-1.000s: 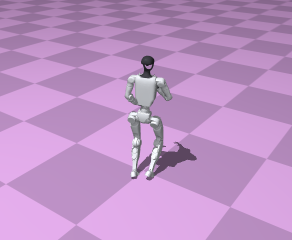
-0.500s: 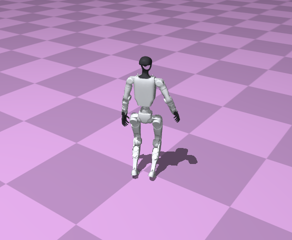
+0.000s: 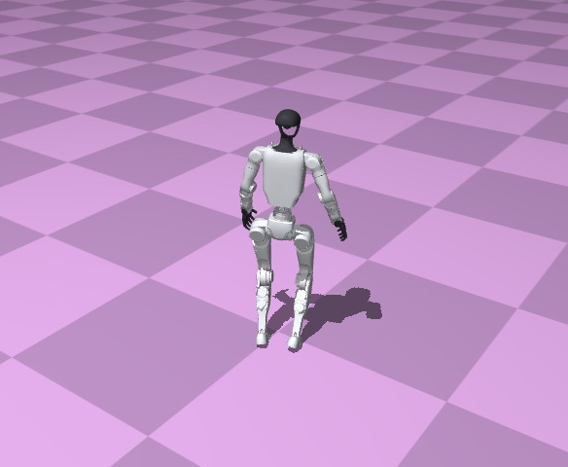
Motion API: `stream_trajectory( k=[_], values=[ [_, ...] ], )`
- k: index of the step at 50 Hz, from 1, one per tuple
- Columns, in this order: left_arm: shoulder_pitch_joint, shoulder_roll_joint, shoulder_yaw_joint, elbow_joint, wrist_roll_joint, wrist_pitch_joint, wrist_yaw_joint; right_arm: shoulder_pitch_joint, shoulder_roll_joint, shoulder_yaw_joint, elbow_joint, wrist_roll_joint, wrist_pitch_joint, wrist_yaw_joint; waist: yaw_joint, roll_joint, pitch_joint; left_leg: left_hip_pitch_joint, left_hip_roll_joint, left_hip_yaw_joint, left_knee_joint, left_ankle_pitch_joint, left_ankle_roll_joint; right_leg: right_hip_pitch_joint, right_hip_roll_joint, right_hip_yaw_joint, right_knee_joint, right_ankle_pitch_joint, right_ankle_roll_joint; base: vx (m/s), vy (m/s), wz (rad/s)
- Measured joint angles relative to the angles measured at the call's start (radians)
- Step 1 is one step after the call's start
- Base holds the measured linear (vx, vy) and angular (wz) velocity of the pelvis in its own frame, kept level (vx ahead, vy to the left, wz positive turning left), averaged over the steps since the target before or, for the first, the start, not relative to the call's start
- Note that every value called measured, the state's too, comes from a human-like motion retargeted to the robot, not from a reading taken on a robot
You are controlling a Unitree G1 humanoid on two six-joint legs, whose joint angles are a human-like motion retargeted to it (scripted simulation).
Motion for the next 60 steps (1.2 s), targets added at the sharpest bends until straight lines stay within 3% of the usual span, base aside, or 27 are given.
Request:
stream_trajectory(
  k=[21,33,43,50,60],
  values=[
    [0.028,-0.013,-0.064,0.010,0.072,0.007,-0.044,-0.030,0.046,0.040,-0.186,0.028,-0.034,-0.033,-0.021,-0.008,-0.005,0.033,-0.039,-0.001,-0.027,0.084,0.014,-0.003,-0.015,0.048,0.033,0.010,0.012,0.00,0.00,-0.16],
    [0.033,-0.031,-0.058,0.032,0.052,0.024,-0.082,-0.054,0.037,0.008,-0.177,0.050,-0.029,-0.031,-0.032,-0.002,0.005,0.036,-0.047,-0.011,-0.013,0.070,0.024,-0.007,-0.001,0.067,0.053,-0.007,-0.007,0.00,0.00,-0.08],
    [0.007,-0.054,-0.090,-0.002,0.022,0.030,-0.129,-0.032,0.001,0.033,-0.216,0.043,-0.017,0.028,-0.033,-0.003,0.012,0.067,-0.062,-0.032,-0.052,0.017,0.023,-0.001,-0.003,0.061,0.060,-0.084,-0.040,0.00,0.02,-0.20],
    [-0.028,-0.054,-0.144,-0.141,0.002,0.012,-0.157,-0.015,-0.006,0.101,-0.382,0.041,-0.022,0.111,-0.034,-0.009,0.017,0.067,-0.076,-0.035,-0.038,-0.029,0.030,-0.012,-0.019,0.049,0.093,-0.137,-0.048,-0.01,0.02,-0.27],
    [-0.075,0.014,-0.189,-0.570,-0.053,-0.014,-0.199,-0.092,-0.102,0.197,-0.810,0.077,-0.017,0.282,-0.039,0.006,0.000,0.000,-0.062,-0.022,-0.002,-0.020,0.029,-0.092,-0.021,0.024,0.138,-0.140,-0.040,-0.02,0.01,-0.40]
  ],
)
